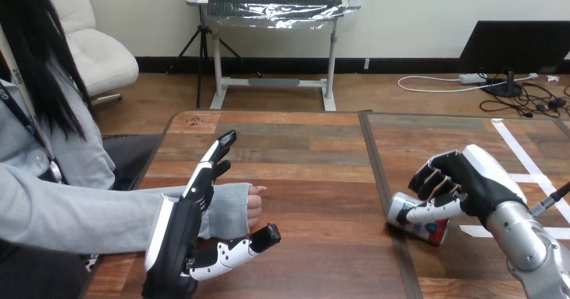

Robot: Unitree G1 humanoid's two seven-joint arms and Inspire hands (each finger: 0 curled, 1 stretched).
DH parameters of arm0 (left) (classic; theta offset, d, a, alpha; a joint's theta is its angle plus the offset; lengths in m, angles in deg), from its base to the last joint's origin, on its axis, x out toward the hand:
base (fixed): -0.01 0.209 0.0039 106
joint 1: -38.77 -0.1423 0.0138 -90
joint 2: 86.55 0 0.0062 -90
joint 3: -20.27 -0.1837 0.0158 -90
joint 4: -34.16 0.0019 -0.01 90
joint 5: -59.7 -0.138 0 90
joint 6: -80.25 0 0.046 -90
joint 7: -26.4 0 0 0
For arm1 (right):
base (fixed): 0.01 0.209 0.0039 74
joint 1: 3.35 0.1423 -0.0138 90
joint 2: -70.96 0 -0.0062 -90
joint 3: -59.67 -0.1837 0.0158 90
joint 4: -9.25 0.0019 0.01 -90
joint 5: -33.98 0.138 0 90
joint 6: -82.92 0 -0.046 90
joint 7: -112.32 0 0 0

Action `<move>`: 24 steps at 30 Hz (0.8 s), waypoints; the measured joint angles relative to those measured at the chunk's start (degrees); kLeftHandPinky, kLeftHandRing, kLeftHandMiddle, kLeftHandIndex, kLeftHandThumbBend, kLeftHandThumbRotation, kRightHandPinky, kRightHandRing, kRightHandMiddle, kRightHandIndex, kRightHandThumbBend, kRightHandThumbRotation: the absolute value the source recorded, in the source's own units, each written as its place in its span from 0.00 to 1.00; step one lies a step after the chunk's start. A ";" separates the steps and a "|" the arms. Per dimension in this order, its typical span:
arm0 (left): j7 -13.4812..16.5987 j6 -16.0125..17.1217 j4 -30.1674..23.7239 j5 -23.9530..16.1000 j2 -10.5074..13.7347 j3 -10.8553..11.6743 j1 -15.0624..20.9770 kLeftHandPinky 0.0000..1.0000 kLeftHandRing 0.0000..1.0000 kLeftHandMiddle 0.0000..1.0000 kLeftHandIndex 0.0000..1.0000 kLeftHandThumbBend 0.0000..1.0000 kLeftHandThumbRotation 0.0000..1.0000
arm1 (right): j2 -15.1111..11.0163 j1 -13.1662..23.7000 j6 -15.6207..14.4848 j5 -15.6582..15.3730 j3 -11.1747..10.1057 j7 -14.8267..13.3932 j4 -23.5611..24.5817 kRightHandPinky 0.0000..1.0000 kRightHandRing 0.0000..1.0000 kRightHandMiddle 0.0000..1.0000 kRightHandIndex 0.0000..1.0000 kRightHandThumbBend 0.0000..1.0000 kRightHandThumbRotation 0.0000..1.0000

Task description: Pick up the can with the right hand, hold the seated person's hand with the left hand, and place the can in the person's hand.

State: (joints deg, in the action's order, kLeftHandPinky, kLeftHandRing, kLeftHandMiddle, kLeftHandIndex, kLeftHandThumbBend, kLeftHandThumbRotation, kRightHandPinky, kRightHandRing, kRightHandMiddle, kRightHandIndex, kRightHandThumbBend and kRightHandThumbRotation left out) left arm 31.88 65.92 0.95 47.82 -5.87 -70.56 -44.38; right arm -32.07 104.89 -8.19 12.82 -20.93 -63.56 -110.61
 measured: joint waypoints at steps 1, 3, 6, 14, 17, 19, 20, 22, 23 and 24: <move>0.00 0.00 0.00 0.00 0.00 0.00 0.00 0.90 0.95 0.94 0.91 1.00 0.48 | 0.00 0.00 0.33 0.00 -0.06 -0.22 -0.05 0.45 0.48 0.50 0.49 0.82 0.00; 0.00 0.00 0.00 0.01 0.00 0.00 0.00 0.90 0.95 0.94 0.91 1.00 0.48 | 0.00 0.00 1.12 -0.01 -0.22 -0.77 -0.15 0.45 0.47 0.50 0.49 0.83 0.00; 0.00 0.00 0.00 0.01 0.02 -0.01 0.00 0.90 0.95 0.94 0.91 1.00 0.48 | 0.00 0.00 2.04 -0.02 -0.33 -1.59 -0.33 0.44 0.47 0.49 0.49 0.83 0.00; -0.01 0.00 0.00 0.01 0.02 -0.01 0.00 0.91 0.95 0.94 0.91 1.00 0.48 | 0.00 0.00 3.32 0.05 -0.47 -2.85 -0.67 0.41 0.45 0.48 0.50 0.82 0.00; -0.04 0.00 0.00 0.02 0.03 -0.01 0.00 0.91 0.95 0.94 0.91 1.00 0.48 | 0.00 0.00 3.66 0.20 -0.55 -2.98 -0.79 0.41 0.45 0.48 0.50 0.81 0.00; -0.08 0.00 0.00 0.04 0.03 -0.02 0.00 0.91 0.95 0.94 0.91 1.00 0.48 | 0.00 0.00 3.85 0.39 -0.62 -2.98 -0.85 0.41 0.45 0.48 0.50 0.81 0.00; -0.09 0.00 0.00 0.04 0.03 -0.02 0.00 0.91 0.95 0.94 0.91 1.00 0.48 | 0.00 0.00 3.94 0.48 -0.65 -2.98 -0.87 0.41 0.45 0.48 0.50 0.81 0.00; -0.11 0.00 0.00 0.04 0.04 -0.02 0.00 0.91 0.95 0.94 0.91 1.00 0.48 | 0.00 0.00 4.22 0.66 -0.70 -2.99 -0.98 0.41 0.45 0.48 0.50 0.81 0.00; -0.12 0.00 0.00 0.04 0.04 -0.02 0.00 0.91 0.95 0.94 0.91 1.00 0.48 | 0.00 0.00 4.36 0.74 -0.72 -3.01 -1.05 0.41 0.45 0.48 0.50 0.81 0.00; -0.12 0.00 0.00 0.04 0.04 -0.02 0.00 0.91 0.95 0.94 0.91 1.00 0.48 | 0.00 0.00 4.55 0.82 -0.74 -3.05 -1.17 0.41 0.45 0.48 0.50 0.81 0.00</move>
State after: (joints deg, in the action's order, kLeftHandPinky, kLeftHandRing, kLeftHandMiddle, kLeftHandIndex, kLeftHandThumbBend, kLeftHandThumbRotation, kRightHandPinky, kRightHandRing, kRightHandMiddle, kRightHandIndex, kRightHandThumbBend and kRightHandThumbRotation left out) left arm 31.75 65.92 0.95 47.87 -5.83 -70.58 -44.38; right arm -32.07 104.89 -3.64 13.65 -21.67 -66.61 -111.78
